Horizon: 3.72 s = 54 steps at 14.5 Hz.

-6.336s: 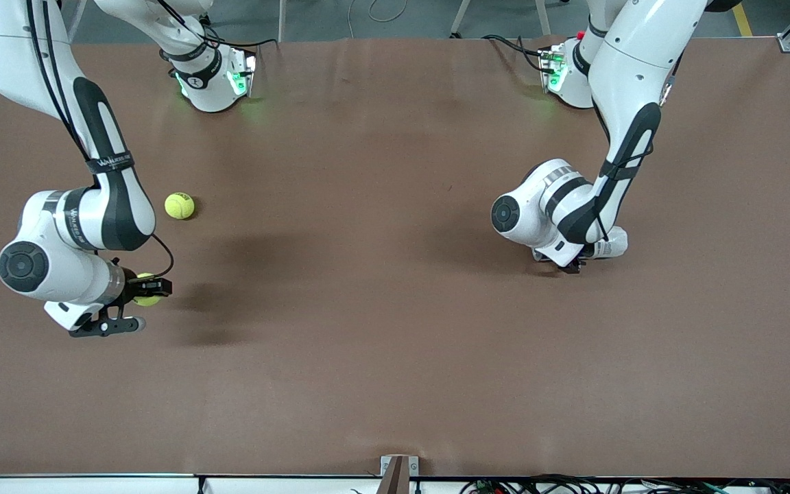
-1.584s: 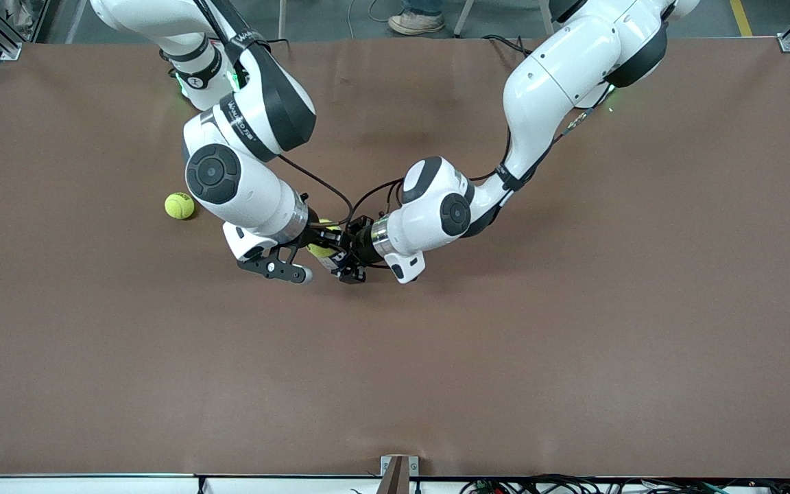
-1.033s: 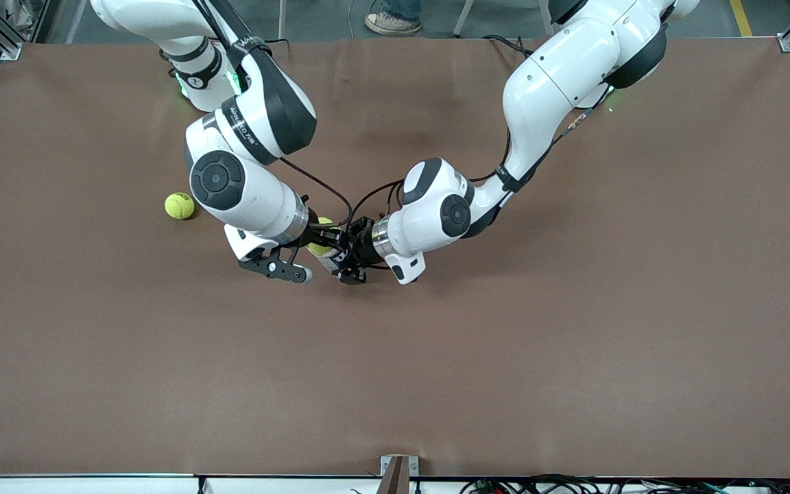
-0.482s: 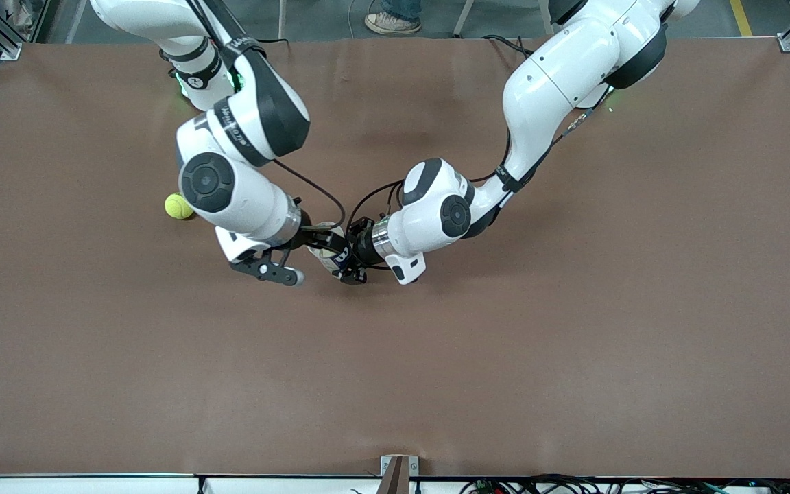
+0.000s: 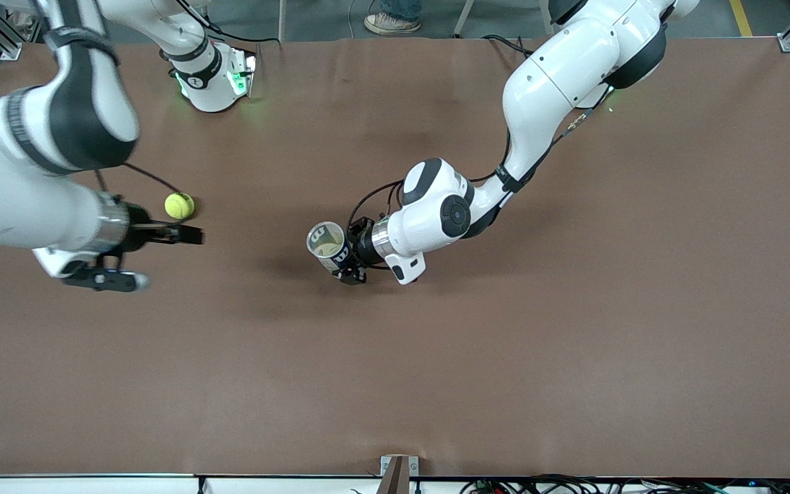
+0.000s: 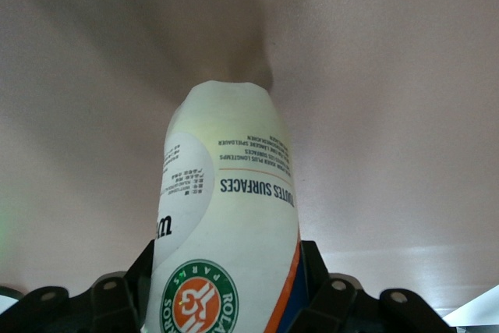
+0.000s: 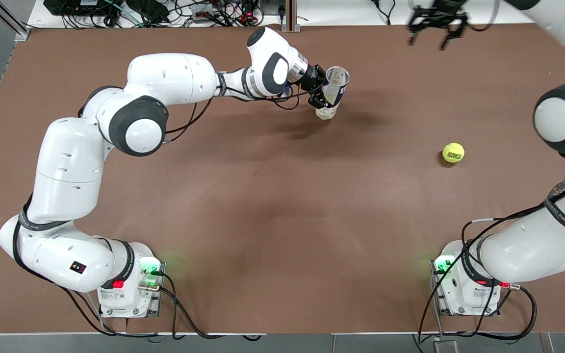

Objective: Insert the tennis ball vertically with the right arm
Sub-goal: 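Release the ball and grasp the second tennis ball with the right gripper, then carry the second ball to the can and push it inside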

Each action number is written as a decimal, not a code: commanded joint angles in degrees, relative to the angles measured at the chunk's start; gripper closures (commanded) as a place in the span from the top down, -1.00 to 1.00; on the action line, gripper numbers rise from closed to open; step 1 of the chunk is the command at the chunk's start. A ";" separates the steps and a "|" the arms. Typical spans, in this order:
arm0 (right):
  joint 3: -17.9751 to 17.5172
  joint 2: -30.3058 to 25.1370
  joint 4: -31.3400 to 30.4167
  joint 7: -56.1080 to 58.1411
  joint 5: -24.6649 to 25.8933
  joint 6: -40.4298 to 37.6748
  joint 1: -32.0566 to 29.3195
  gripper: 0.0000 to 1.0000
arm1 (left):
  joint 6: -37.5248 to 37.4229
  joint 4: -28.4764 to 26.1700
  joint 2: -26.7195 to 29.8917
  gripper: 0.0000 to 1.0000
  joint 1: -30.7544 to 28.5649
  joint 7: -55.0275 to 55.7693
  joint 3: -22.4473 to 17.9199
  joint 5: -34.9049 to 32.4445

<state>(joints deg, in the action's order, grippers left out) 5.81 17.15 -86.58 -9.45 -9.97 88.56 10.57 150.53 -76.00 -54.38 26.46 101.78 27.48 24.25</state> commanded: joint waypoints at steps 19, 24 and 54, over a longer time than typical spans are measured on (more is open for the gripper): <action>-1.24 -6.96 -44.73 18.06 5.84 28.76 -14.79 1.00 | 0.47 1.29 -0.47 0.49 0.44 -1.41 0.03 1.24; -1.33 -3.89 -48.86 17.89 5.84 37.11 -14.61 1.00 | 0.47 1.38 -0.55 0.49 0.44 -1.50 0.03 1.15; -2.04 -4.94 -13.64 1.85 3.82 0.66 -1.01 -0.18 | 0.47 1.29 -0.55 0.49 0.52 -1.50 -0.05 1.15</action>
<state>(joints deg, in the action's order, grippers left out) 3.71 11.29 -105.45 -0.66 -5.55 92.07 5.07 150.53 -75.85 -54.38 26.50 101.51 27.48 24.25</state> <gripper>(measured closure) 0.366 0.251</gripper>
